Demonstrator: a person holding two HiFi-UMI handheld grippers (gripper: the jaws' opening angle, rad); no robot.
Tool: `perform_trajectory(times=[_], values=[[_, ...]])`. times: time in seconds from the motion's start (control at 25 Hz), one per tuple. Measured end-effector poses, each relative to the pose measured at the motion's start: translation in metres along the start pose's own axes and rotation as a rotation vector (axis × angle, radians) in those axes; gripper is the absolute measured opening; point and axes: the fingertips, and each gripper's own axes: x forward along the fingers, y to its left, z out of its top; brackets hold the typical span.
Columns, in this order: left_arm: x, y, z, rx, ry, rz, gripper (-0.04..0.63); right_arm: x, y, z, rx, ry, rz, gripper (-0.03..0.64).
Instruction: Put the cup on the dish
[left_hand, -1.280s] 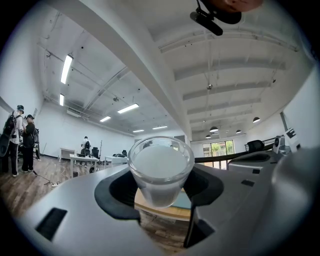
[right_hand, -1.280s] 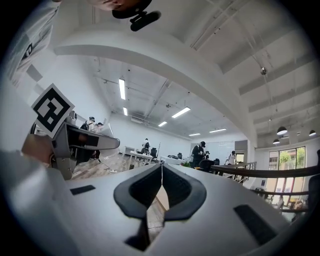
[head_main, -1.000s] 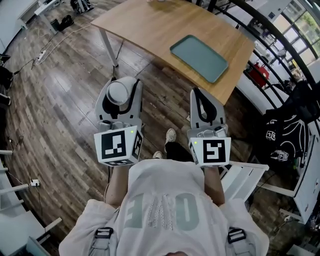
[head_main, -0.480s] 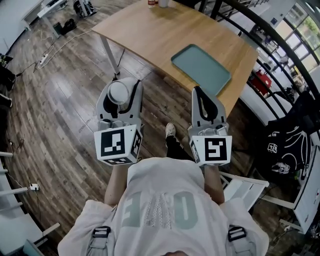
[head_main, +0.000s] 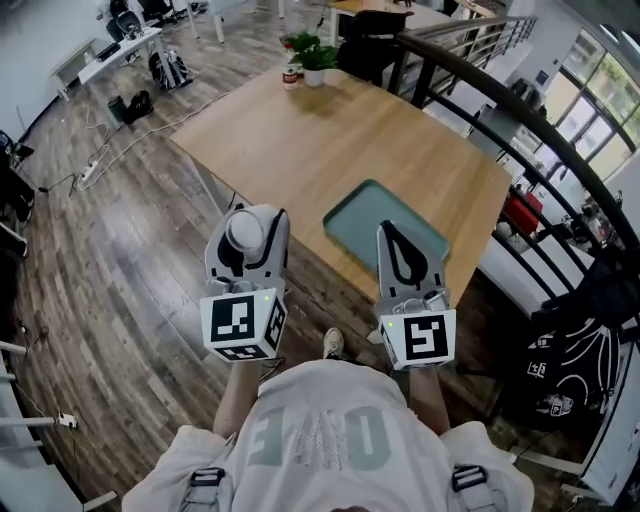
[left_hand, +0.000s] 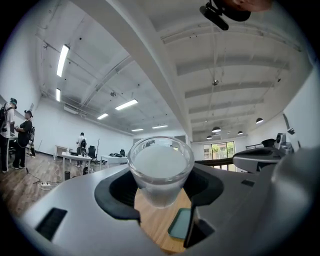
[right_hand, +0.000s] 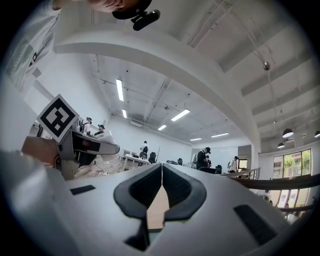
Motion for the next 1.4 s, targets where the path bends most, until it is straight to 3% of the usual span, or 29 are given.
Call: perform_trajectory(times=[0.32, 0.72, 1.12, 1.4], values=[[0.085, -0.01, -0.004, -0.015, 0.017, -0.005, 0.259, 0.058, -0.069, -0.024, 0.039, 0.006, 0.002, 0.02], [0.149, -0.031, -0.018, 0.004, 0.062, -0.053, 0.259, 0.092, -0.109, -0.047, 0.099, 0.015, -0.019, 0.02], [0.178, -0.034, -0.033, 0.043, 0.106, -0.127, 0.259, 0.112, -0.115, -0.06, 0.082, 0.052, -0.065, 0.02], [0.216, -0.039, -0.032, 0.042, 0.089, -0.205, 0.259, 0.131, -0.124, -0.073, 0.088, 0.095, -0.102, 0.02]])
